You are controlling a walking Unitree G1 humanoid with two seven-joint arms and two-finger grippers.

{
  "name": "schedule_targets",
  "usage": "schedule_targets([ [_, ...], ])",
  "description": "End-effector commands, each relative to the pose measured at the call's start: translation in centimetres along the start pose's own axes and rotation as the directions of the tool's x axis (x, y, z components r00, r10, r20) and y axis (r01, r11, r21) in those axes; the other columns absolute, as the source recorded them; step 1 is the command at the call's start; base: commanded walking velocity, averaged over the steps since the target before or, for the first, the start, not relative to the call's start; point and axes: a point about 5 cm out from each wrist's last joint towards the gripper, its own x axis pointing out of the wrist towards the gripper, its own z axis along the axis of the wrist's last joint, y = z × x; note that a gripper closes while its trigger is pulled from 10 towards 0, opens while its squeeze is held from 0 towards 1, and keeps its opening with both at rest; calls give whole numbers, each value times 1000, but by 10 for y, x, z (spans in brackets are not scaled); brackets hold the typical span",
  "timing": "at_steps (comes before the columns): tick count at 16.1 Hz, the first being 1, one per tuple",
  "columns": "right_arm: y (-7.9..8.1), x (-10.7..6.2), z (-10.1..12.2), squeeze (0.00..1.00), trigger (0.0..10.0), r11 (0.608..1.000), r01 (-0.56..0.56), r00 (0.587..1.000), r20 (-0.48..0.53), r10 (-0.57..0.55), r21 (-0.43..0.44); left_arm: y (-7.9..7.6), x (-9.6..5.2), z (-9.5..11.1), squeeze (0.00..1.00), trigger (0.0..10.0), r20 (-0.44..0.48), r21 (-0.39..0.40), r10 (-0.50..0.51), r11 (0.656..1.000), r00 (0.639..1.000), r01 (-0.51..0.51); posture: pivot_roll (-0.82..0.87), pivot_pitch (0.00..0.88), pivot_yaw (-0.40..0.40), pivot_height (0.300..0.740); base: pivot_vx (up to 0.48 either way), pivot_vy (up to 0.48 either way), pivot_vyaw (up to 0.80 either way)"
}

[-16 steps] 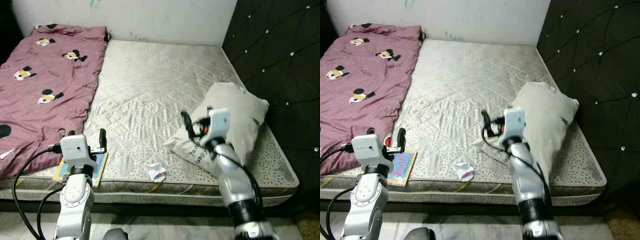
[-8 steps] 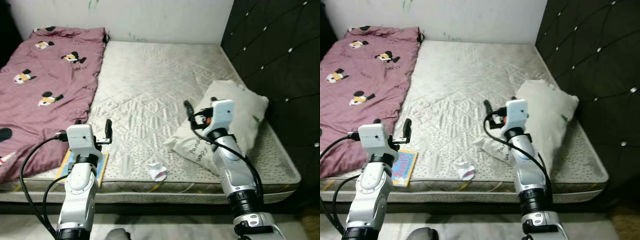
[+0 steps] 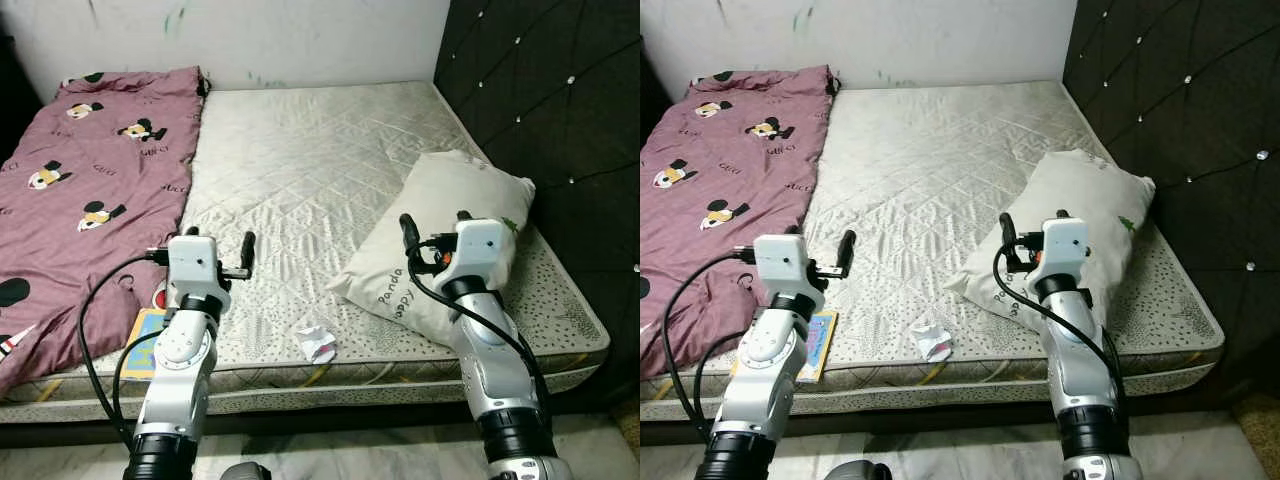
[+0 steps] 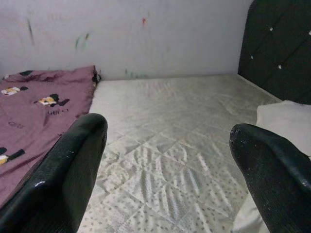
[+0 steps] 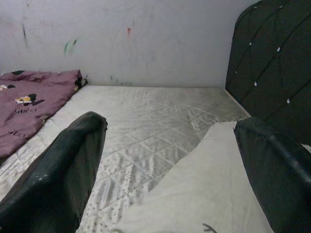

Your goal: Clean up the room

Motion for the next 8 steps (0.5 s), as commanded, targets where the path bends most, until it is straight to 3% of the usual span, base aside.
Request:
schedule_targets([
  [1,3,-3,0,0,10000,1000,-9,1000,-4,9,2,2,-5,-2,0,10000,-7,3,1,1000,1000,-1,-82,0,63,740,0,0,0],
  [8,18,-3,-2,0,10000,997,-68,997,-29,68,22,12,-14,-2,0,10000,-4,9,54,999,999,-54,-31,3,12,740,0,0,0],
])
